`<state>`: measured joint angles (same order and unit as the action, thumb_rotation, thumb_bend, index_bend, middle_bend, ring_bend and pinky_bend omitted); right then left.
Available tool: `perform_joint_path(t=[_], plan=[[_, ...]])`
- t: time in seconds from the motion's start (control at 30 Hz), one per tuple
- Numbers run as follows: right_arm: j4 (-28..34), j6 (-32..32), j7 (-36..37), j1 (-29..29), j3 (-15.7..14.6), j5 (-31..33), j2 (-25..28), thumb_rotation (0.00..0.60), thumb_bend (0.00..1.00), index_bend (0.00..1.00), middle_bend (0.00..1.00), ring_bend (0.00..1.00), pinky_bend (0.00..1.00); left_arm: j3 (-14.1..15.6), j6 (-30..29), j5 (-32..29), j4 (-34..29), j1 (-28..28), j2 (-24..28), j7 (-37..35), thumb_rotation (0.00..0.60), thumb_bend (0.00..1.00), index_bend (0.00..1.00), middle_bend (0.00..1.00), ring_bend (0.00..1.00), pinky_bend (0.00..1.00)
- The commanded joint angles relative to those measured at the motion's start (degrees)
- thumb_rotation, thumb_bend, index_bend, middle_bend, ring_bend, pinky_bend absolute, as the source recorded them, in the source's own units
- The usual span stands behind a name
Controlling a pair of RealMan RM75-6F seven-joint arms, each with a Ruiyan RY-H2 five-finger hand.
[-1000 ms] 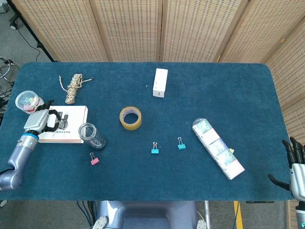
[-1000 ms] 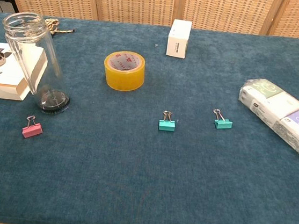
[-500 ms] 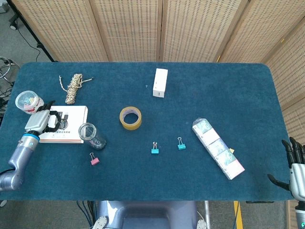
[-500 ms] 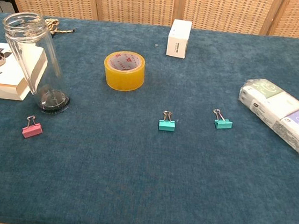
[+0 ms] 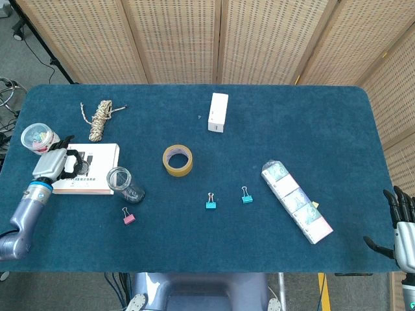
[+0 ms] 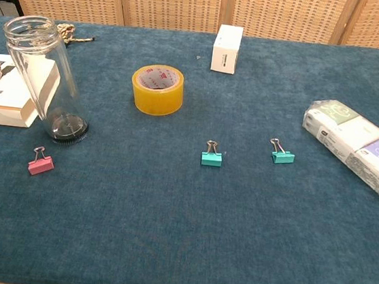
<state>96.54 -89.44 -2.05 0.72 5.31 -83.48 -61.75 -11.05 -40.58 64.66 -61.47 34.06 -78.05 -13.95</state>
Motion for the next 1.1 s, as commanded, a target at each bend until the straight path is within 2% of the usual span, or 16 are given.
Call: perform_joint_path(t=[0.03,0.33,0.6,0.83,0.97,1.1], plan=[[0.04,0.02,0.09,0.0,-0.02,-0.01,0.03,0.6,0.0,0.0,0.0,0.0,0.0,-0.24,-0.64,0.2,-0.98,-0.15,0.67,-0.16,0.6,0.5,0.57,0.0,0.0,0.0],[0.23,-0.09,0.35,0.07,-0.05,-0.09,0.18,0.6,0.0,0.0,0.0,0.0,0.0,-1.43,-6.12,2.66,-8.89,-1.59,6.18,-0.55,0.6,0.5,0.57,0.0,0.0,0.0],[0.43,-0.4,0.91,0.25,-0.11,-0.32,0.43,0.6,0.0,0.0,0.0,0.0,0.0,-3.13,-13.03,6.4,-23.86,-3.34,15.31,0.32,0.6,0.5,0.57,0.0,0.0,0.0],[0.45,-0.68,1.57,0.4,-0.06,-0.44,0.68,0.6,0.0,0.0,0.0,0.0,0.0,-4.32,-16.81,11.4,-37.14,-4.19,23.44,-0.83,0.6,0.5,0.57,0.0,0.0,0.0],[0.44,-0.82,1.93,0.51,-0.03,-0.39,0.81,0.6,0.0,0.0,0.0,0.0,0.0,-4.98,-16.9,13.03,-43.98,-3.8,26.98,-2.54,0.6,0.5,0.57,0.0,0.0,0.0],[0.43,-0.91,2.33,0.6,-0.02,-0.38,0.97,0.6,0.0,0.0,0.0,0.0,0.0,-5.53,-16.17,13.2,-47.61,-2.69,28.39,-2.36,0.6,0.5,0.57,0.0,0.0,0.0]])
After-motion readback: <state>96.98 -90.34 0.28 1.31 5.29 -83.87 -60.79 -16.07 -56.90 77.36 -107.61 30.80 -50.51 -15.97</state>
